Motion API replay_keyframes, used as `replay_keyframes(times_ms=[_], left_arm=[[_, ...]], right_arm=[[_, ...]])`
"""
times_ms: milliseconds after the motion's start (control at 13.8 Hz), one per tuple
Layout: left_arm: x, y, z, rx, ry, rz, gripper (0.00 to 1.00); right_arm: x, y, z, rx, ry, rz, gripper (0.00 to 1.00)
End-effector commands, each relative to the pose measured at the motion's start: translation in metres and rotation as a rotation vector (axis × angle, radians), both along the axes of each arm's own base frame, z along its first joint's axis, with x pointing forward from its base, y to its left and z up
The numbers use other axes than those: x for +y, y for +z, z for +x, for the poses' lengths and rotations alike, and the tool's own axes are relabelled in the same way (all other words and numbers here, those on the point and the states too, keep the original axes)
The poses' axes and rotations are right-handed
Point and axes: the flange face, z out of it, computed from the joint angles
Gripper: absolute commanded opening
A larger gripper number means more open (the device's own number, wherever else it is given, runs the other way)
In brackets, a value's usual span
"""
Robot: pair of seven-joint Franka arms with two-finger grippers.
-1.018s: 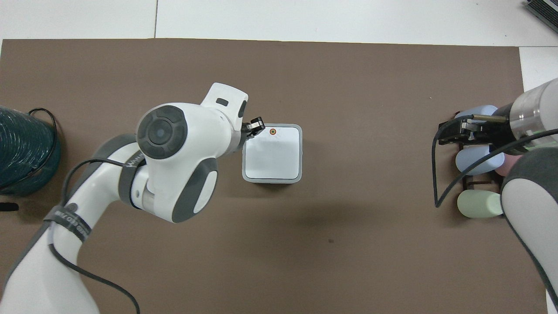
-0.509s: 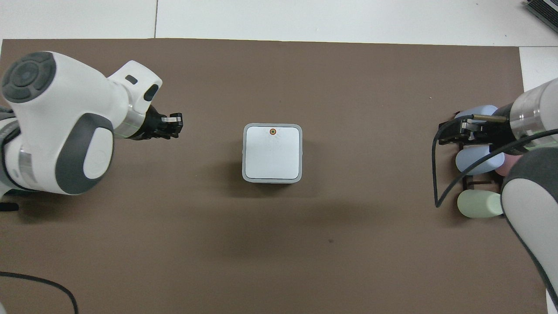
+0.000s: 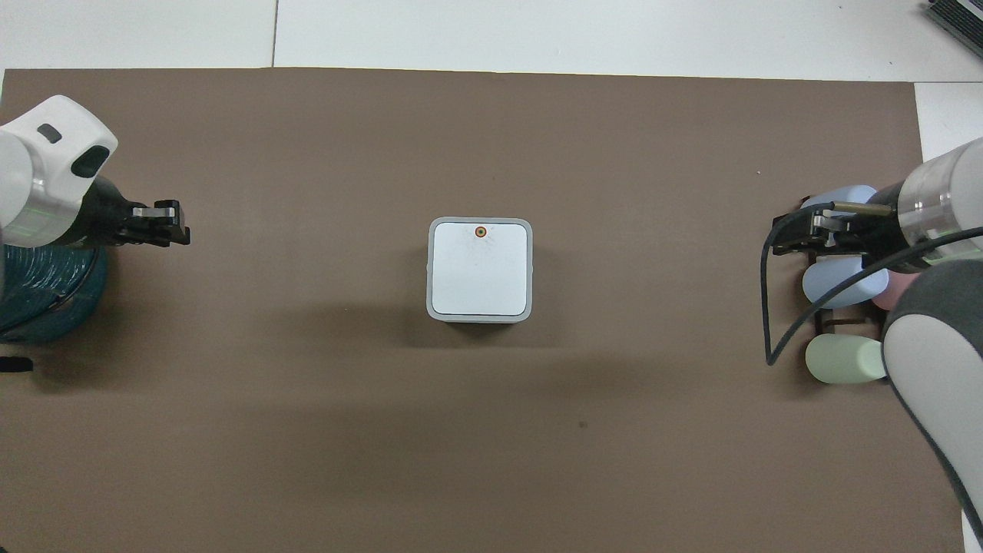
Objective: Close trash can lid
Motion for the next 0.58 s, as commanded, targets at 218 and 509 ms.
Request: replay_keyframes(times_ms=[218, 509], left_arm=[[-0.001, 0.059, -0.021, 0.050, -0.040, 0.092, 0.51], [-0.006, 0.066, -0.026, 0.022, -0.053, 0.109, 1.00]], right_arm=[[-0.004, 0.000, -0.003, 0.000, 0.014, 0.013, 1.00], [-0.004, 0.000, -0.003, 0.000, 0.014, 0.013, 1.00]])
